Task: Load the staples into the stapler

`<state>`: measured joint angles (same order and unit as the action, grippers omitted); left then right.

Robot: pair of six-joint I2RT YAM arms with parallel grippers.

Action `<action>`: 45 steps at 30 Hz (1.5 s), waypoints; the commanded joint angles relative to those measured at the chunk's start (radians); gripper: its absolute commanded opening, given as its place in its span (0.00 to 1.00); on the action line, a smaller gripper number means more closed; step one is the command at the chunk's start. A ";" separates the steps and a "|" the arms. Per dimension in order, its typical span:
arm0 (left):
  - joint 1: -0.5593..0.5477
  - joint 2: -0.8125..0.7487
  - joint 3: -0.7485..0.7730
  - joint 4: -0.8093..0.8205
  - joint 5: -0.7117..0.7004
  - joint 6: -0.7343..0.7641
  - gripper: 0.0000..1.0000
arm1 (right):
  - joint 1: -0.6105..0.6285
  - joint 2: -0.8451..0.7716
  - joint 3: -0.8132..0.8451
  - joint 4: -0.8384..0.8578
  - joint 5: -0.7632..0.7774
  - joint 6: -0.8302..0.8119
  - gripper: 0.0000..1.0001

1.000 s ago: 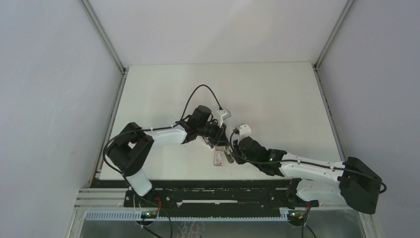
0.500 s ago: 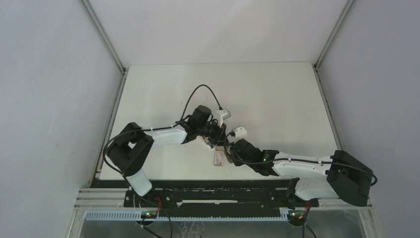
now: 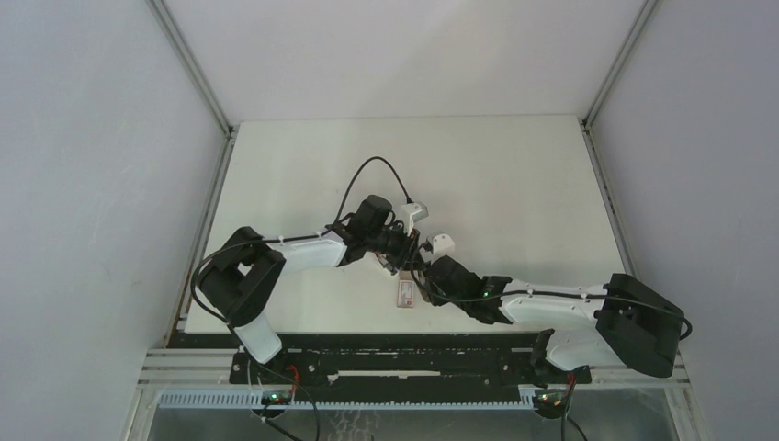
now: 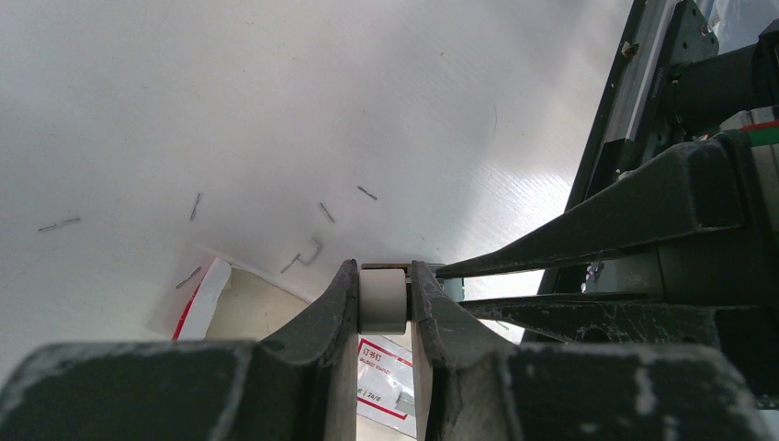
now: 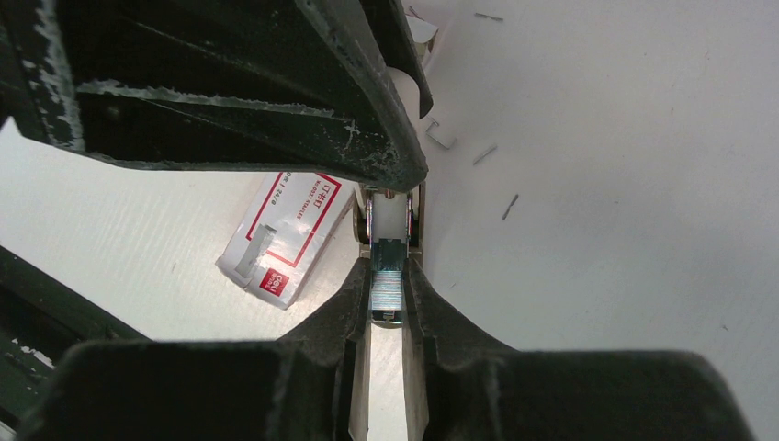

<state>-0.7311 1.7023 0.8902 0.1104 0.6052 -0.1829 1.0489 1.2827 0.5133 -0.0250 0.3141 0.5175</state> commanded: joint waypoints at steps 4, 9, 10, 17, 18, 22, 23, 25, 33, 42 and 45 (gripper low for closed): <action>-0.004 -0.025 -0.002 0.039 0.003 0.001 0.00 | -0.004 0.010 0.034 0.045 0.022 -0.005 0.09; -0.004 -0.029 -0.003 0.037 0.003 0.002 0.00 | -0.004 0.026 0.035 0.051 0.019 -0.005 0.09; -0.004 -0.029 -0.003 0.037 0.003 0.002 0.00 | -0.005 0.030 0.034 0.053 0.018 -0.005 0.08; -0.004 -0.031 -0.004 0.033 0.000 0.006 0.00 | -0.004 0.047 0.035 0.050 0.022 0.007 0.08; -0.004 -0.029 -0.004 0.032 -0.002 0.006 0.00 | -0.005 0.047 0.034 0.048 0.023 0.008 0.08; -0.004 -0.029 -0.003 0.030 -0.002 0.007 0.00 | -0.004 0.045 0.034 0.040 0.026 0.015 0.10; -0.004 -0.030 -0.003 0.029 -0.003 0.007 0.00 | -0.005 0.042 0.035 0.037 0.028 0.018 0.13; -0.004 -0.032 -0.004 0.028 -0.005 0.009 0.00 | -0.004 0.036 0.035 0.031 0.032 0.021 0.18; -0.004 -0.030 -0.002 0.023 -0.011 0.010 0.00 | -0.004 0.000 0.034 0.016 0.037 0.023 0.33; -0.004 -0.032 -0.001 0.021 -0.015 0.012 0.00 | -0.022 -0.096 0.034 -0.032 0.034 0.043 0.33; -0.004 -0.033 -0.001 0.020 -0.015 0.013 0.00 | -0.031 -0.083 0.035 -0.040 0.034 0.041 0.28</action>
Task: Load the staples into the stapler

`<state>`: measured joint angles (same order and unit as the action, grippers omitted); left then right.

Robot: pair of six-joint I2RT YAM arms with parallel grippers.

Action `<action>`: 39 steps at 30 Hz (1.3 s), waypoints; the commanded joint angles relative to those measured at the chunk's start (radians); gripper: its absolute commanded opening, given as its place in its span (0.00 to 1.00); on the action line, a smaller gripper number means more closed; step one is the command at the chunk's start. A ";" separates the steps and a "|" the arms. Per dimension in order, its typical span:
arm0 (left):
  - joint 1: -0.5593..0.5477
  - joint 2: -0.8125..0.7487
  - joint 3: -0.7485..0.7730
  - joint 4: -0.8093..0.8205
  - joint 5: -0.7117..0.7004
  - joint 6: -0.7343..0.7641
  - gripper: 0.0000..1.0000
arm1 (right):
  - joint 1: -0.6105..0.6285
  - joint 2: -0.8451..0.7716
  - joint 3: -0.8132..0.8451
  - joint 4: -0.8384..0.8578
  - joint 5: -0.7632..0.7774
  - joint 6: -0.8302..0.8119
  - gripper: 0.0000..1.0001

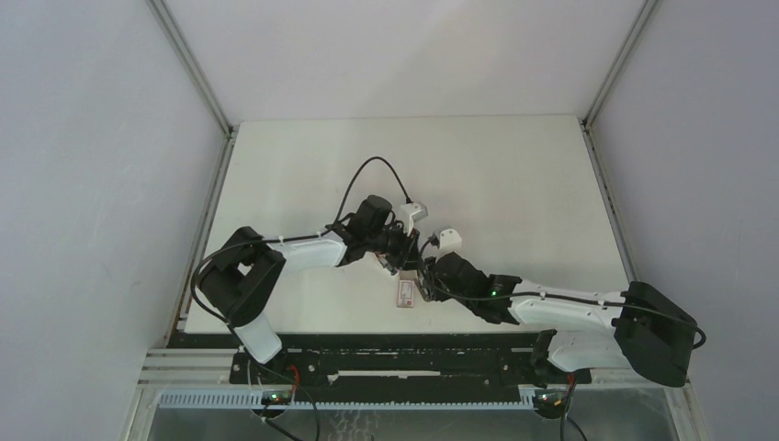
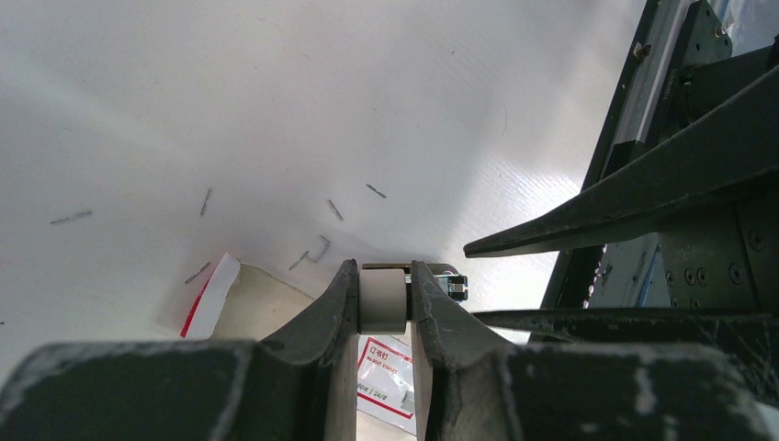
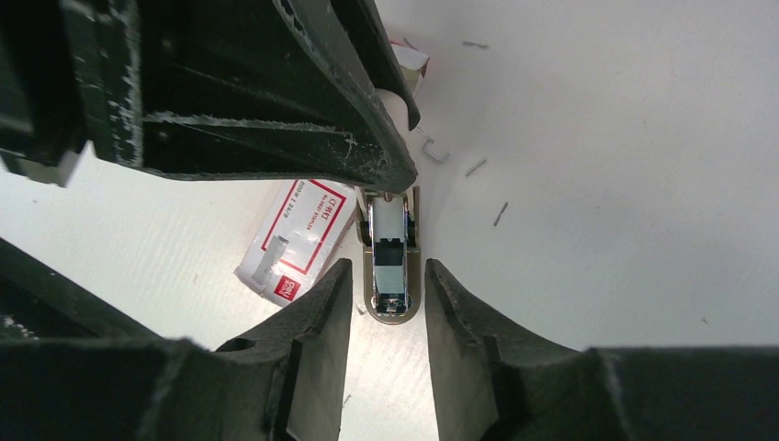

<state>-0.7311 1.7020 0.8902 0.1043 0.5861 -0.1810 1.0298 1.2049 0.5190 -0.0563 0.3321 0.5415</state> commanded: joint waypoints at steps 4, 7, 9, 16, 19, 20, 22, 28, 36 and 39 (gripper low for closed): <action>-0.004 -0.034 -0.003 0.026 0.001 0.009 0.00 | -0.016 0.039 0.029 0.007 0.002 0.021 0.23; -0.004 -0.036 -0.002 0.025 0.001 0.009 0.00 | -0.015 0.068 0.029 0.024 -0.006 0.024 0.22; -0.004 -0.035 -0.003 0.024 0.001 0.009 0.00 | -0.017 0.080 0.029 0.031 -0.010 0.029 0.21; -0.004 -0.037 -0.003 0.025 0.001 0.011 0.00 | -0.022 0.114 0.029 0.027 -0.004 0.035 0.20; -0.004 -0.037 -0.003 0.024 0.001 0.009 0.00 | -0.025 0.128 0.029 0.032 -0.007 0.035 0.20; -0.004 -0.037 -0.003 0.025 0.000 0.011 0.00 | -0.027 0.132 0.029 0.035 -0.011 0.034 0.20; -0.004 -0.038 -0.004 0.025 -0.001 0.010 0.00 | -0.029 0.133 0.029 0.037 -0.014 0.037 0.20; -0.004 -0.074 -0.051 0.091 -0.051 -0.037 0.00 | -0.038 0.040 0.029 -0.008 -0.012 0.026 0.22; -0.027 -0.193 -0.193 0.208 -0.360 -0.208 0.00 | -0.102 -0.095 -0.032 -0.021 -0.060 0.029 0.34; -0.067 -0.227 -0.242 0.251 -0.462 -0.277 0.00 | -0.108 -0.130 -0.069 0.007 -0.100 0.051 0.38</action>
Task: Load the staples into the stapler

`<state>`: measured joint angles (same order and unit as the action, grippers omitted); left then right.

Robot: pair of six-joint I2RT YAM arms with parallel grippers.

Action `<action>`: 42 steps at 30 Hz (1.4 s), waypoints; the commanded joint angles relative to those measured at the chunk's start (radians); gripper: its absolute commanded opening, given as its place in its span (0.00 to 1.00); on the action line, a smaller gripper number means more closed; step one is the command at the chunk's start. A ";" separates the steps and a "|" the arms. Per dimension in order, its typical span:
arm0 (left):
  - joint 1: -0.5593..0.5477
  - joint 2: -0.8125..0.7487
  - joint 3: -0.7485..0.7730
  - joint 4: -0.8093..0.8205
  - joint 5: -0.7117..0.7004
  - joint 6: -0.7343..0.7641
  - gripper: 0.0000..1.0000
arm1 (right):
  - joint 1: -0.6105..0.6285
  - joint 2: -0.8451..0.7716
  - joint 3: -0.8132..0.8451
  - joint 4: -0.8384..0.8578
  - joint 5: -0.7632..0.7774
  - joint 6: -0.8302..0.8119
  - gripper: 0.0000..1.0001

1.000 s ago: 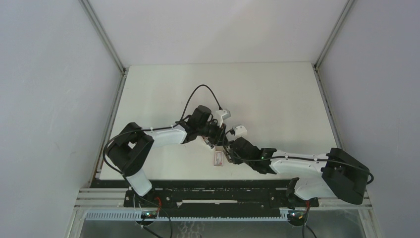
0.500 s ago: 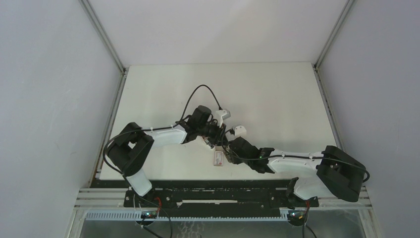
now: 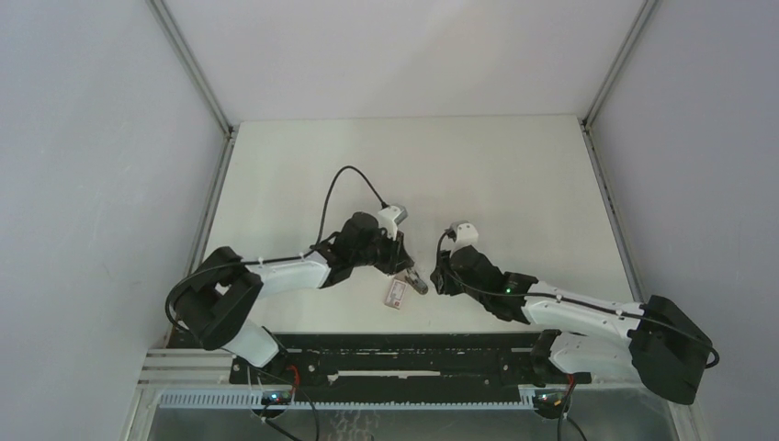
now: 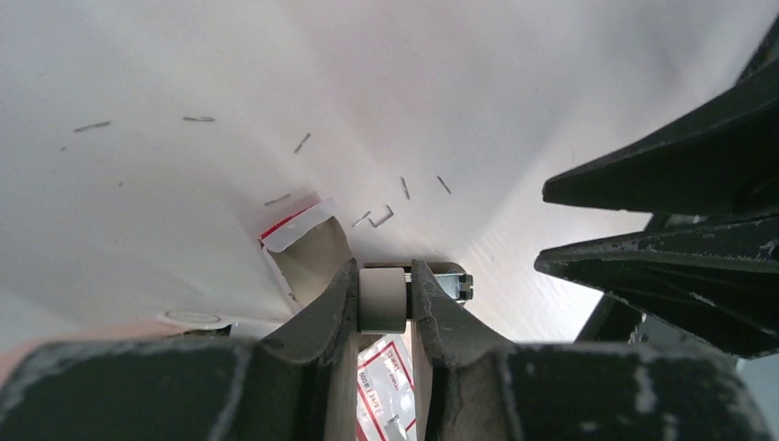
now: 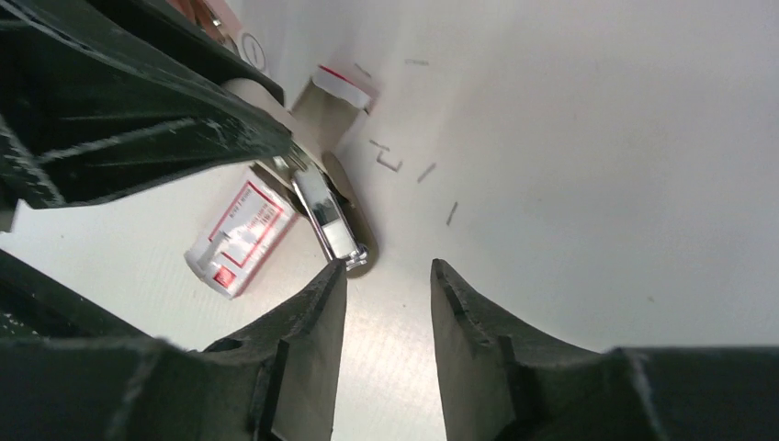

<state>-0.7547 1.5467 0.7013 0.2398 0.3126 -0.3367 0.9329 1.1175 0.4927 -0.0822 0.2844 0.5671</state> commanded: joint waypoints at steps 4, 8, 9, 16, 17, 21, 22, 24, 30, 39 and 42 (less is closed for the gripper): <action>-0.127 -0.102 -0.089 0.136 -0.338 -0.166 0.00 | -0.013 -0.083 -0.094 0.079 -0.087 0.101 0.41; -0.209 -0.119 -0.093 0.096 -0.479 -0.185 0.00 | -0.019 -0.109 -0.150 0.111 -0.082 0.166 0.43; -0.228 -0.119 -0.085 0.070 -0.515 -0.187 0.00 | -0.023 -0.106 -0.159 0.117 -0.083 0.175 0.43; -0.347 -0.071 0.011 -0.097 -0.711 -0.196 0.01 | -0.025 -0.062 -0.187 0.176 -0.118 0.225 0.40; -0.358 -0.068 0.019 -0.116 -0.728 -0.195 0.01 | -0.025 -0.055 -0.194 0.188 -0.121 0.235 0.39; -0.391 -0.058 0.047 -0.164 -0.761 -0.200 0.02 | -0.025 -0.019 -0.214 0.254 -0.151 0.266 0.35; -0.396 -0.054 0.050 -0.168 -0.760 -0.205 0.03 | -0.025 -0.008 -0.217 0.266 -0.155 0.272 0.35; -0.405 -0.047 0.055 -0.173 -0.750 -0.216 0.04 | -0.023 0.017 -0.219 0.282 -0.158 0.276 0.33; -0.434 -0.028 0.066 -0.175 -0.700 -0.237 0.14 | -0.025 0.084 -0.219 0.324 -0.168 0.286 0.30; -0.447 -0.025 0.043 -0.080 -0.541 -0.251 0.44 | -0.026 0.095 -0.219 0.312 -0.144 0.270 0.29; -0.448 -0.036 0.033 -0.054 -0.499 -0.247 0.50 | -0.029 0.081 -0.220 0.300 -0.139 0.258 0.29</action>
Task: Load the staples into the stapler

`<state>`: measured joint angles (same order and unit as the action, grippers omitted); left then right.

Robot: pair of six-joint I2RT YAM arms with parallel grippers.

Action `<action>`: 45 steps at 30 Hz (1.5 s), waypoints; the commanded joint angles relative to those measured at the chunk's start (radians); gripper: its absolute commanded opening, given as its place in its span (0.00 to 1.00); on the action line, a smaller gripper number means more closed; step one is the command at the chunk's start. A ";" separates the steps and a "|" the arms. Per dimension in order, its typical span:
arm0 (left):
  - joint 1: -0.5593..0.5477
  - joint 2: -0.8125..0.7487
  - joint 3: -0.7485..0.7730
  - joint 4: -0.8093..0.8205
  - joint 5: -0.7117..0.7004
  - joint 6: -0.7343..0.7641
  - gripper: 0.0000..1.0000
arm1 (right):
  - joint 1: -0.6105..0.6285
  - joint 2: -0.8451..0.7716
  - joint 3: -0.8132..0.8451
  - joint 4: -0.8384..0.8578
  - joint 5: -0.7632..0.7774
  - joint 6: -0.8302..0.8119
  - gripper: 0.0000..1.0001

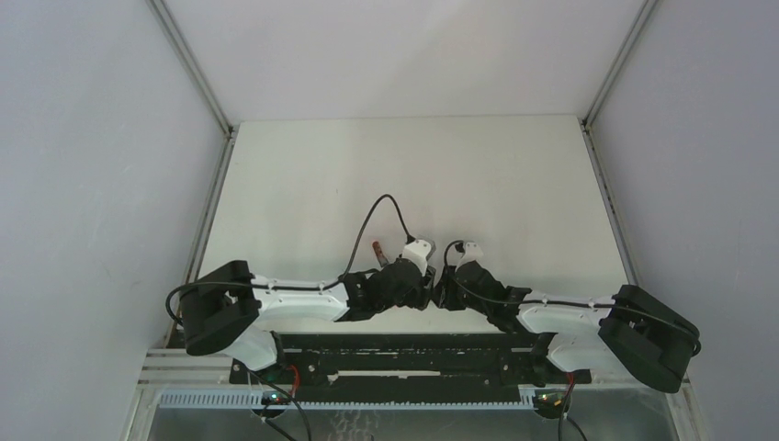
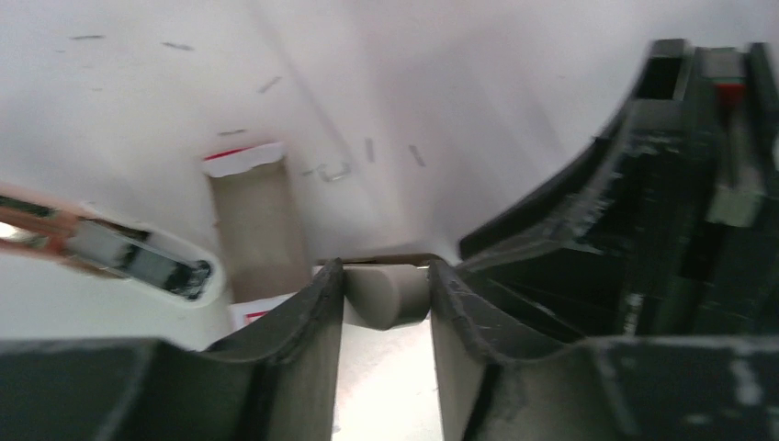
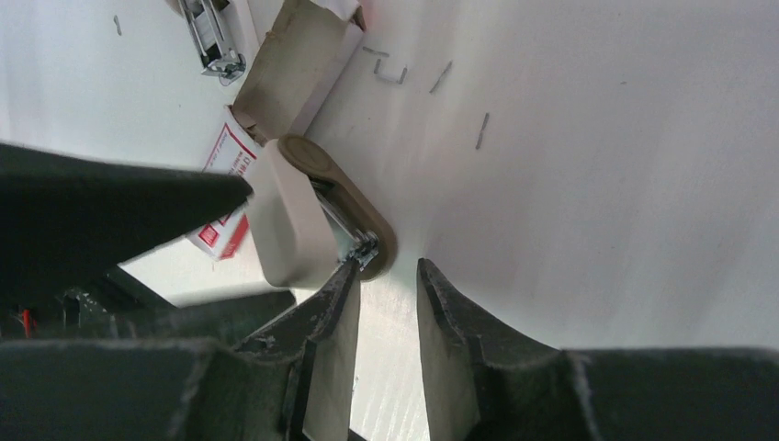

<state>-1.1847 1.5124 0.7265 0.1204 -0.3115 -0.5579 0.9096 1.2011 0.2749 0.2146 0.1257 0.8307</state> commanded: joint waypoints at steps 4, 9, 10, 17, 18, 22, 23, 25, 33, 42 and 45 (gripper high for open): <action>-0.016 -0.056 -0.029 0.109 0.135 0.026 0.60 | -0.011 -0.050 0.014 -0.048 0.005 -0.072 0.31; 0.043 -0.181 -0.103 0.171 0.159 0.158 0.72 | -0.051 -0.181 0.044 -0.203 -0.032 -0.190 0.37; 0.072 -0.195 -0.122 0.201 0.218 0.188 0.74 | -0.068 -0.215 0.044 -0.234 -0.041 -0.208 0.38; 0.245 -0.167 -0.183 0.359 0.648 0.445 0.77 | -0.235 -0.395 0.036 -0.336 -0.167 -0.292 0.45; 0.246 -0.152 -0.183 0.358 0.658 0.482 0.77 | -0.251 -0.406 0.034 -0.334 -0.187 -0.293 0.45; 0.247 -0.059 -0.120 0.289 0.708 0.592 0.77 | -0.295 -0.416 0.029 -0.298 -0.264 -0.285 0.47; 0.247 -0.038 -0.107 0.276 0.721 0.601 0.77 | -0.298 -0.413 0.028 -0.291 -0.276 -0.283 0.47; 0.247 0.000 -0.093 0.264 0.740 0.615 0.77 | -0.302 -0.407 0.028 -0.276 -0.291 -0.281 0.47; 0.247 0.060 -0.070 0.239 0.693 0.588 0.62 | -0.309 -0.406 0.020 -0.265 -0.311 -0.278 0.47; 0.160 0.036 -0.061 0.159 0.478 0.483 0.32 | -0.328 -0.443 0.001 -0.272 -0.312 -0.272 0.47; 0.126 0.021 -0.073 0.132 0.405 0.437 0.54 | -0.334 -0.449 -0.004 -0.274 -0.313 -0.272 0.47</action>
<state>-1.0145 1.5761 0.6323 0.2989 0.2081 -0.0483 0.5873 0.7704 0.2756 -0.0998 -0.1825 0.5720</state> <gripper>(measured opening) 0.445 0.469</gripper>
